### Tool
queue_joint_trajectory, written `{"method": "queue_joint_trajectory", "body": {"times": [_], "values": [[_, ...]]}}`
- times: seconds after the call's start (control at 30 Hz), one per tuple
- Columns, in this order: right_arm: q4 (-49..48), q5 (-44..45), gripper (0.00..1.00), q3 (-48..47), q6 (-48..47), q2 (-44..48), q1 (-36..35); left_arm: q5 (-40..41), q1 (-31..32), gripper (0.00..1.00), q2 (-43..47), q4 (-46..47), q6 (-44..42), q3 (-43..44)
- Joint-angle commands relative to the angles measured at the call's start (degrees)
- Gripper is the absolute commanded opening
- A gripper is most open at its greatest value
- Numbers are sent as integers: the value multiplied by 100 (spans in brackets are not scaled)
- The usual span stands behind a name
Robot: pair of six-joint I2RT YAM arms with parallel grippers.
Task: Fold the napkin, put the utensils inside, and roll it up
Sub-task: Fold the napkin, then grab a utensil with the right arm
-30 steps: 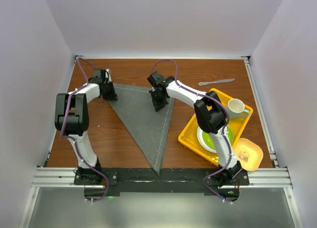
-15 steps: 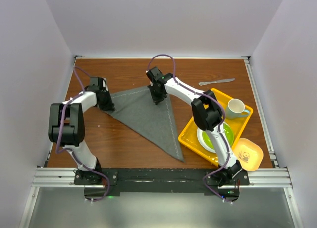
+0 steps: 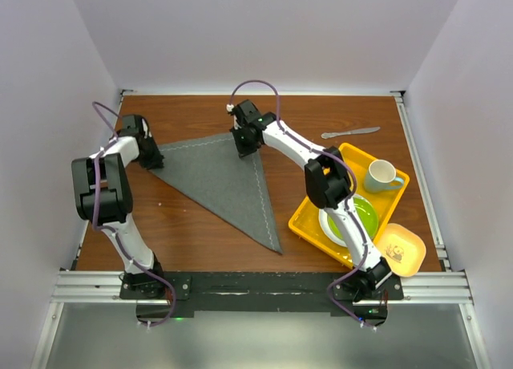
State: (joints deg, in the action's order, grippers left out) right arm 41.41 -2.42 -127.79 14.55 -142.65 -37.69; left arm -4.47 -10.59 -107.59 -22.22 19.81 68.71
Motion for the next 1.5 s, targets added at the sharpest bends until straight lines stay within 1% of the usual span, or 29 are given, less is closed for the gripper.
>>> {"method": "queue_joint_trajectory", "body": {"times": [0.0, 0.03, 0.07, 0.13, 0.17, 0.2, 0.23, 0.27, 0.3, 0.37, 0.4, 0.43, 0.47, 0.5, 0.63, 0.7, 0.73, 0.8, 0.87, 0.9, 1.03, 1.17, 1.2, 1.3, 1.33, 1.47], "values": [[295, -93, 4, -966, 66, -61, 16, 122, -4, 18, 1, -265, -171, 512], [411, -49, 7, -1081, 83, -61, 25, 96, -5, 19, 114, -274, -101, 503], [490, -31, 11, -1203, 75, 26, 25, -18, -5, 20, 150, -240, -66, 512], [631, 57, 22, -1135, 171, 236, 42, -211, 13, 22, 282, -213, 48, 521], [640, 83, 33, -934, 232, 368, 60, -378, 57, 23, 343, -178, 84, 512], [649, 101, 38, -802, 320, 613, 165, -414, 101, 24, 405, -169, 119, 408], [658, 101, 43, -670, 660, 720, 253, -467, 144, 25, 536, -143, 232, 346], [658, -82, 45, -477, 881, 808, 375, -641, 249, 26, 598, -29, 286, 275], [641, -223, 48, -414, 1292, 922, 638, -730, 320, 27, 651, 41, 338, 153], [710, -426, 50, -448, 1603, 932, 876, -1036, 574, 30, 757, 234, 427, 73], [893, -435, 55, -536, 1674, 880, 1026, -1134, 671, 31, 792, 288, 444, -14], [991, -331, 58, -624, 1683, 862, 1062, -1205, 777, 32, 871, 323, 444, -76], [1096, -173, 63, -729, 1692, 853, 1114, -1214, 1013, 33, 932, 410, 462, -155], [1219, 107, 69, -730, 1735, 853, 1193, -1240, 1146, 34, 985, 472, 506, -295], [1159, 521, 80, -467, 1929, 976, 1440, -1442, 1594, 35, 1161, 675, 682, -428], [1220, 768, 83, -449, 2017, 985, 1545, -1390, 1840, 35, 1196, 614, 673, -437], [1290, 1178, 89, -492, 2017, 967, 1563, -1364, 1911, 35, 1223, 605, 664, -446], [1501, 1671, 94, -598, 2139, 915, 1720, -1363, 2069, 35, 1249, 517, 664, -481], [1484, 2007, 94, -520, 2280, 914, 1879, -1364, 2166, 35, 1337, 438, 629, -498], [1484, 2034, 94, -510, 2516, 897, 2088, -1337, 2201, 35, 1389, 429, 612, -551], [1467, 2193, 93, -484, 2975, 801, 2547, -1223, 2307, 35, 1706, 499, 602, -779], [1528, 2368, 88, -913, 3010, 519, 2837, -1188, 2325, 35, 1838, 429, 594, -833], [1546, 2551, 86, -967, 3028, 432, 2942, -1162, 2325, 35, 1864, 411, 576, -833], [1493, 2746, 82, -1020, 3107, 361, 3144, -1030, 2325, 36, 1996, 262, 541, -841], [1467, 2755, 79, -1003, 3124, 317, 3189, -960, 2325, 36, 2057, 218, 524, -850], [1484, 2729, 77, -1143, 3125, 71, 3295, -836, 2325, 36, 2181, -89, 462, -938]]}}
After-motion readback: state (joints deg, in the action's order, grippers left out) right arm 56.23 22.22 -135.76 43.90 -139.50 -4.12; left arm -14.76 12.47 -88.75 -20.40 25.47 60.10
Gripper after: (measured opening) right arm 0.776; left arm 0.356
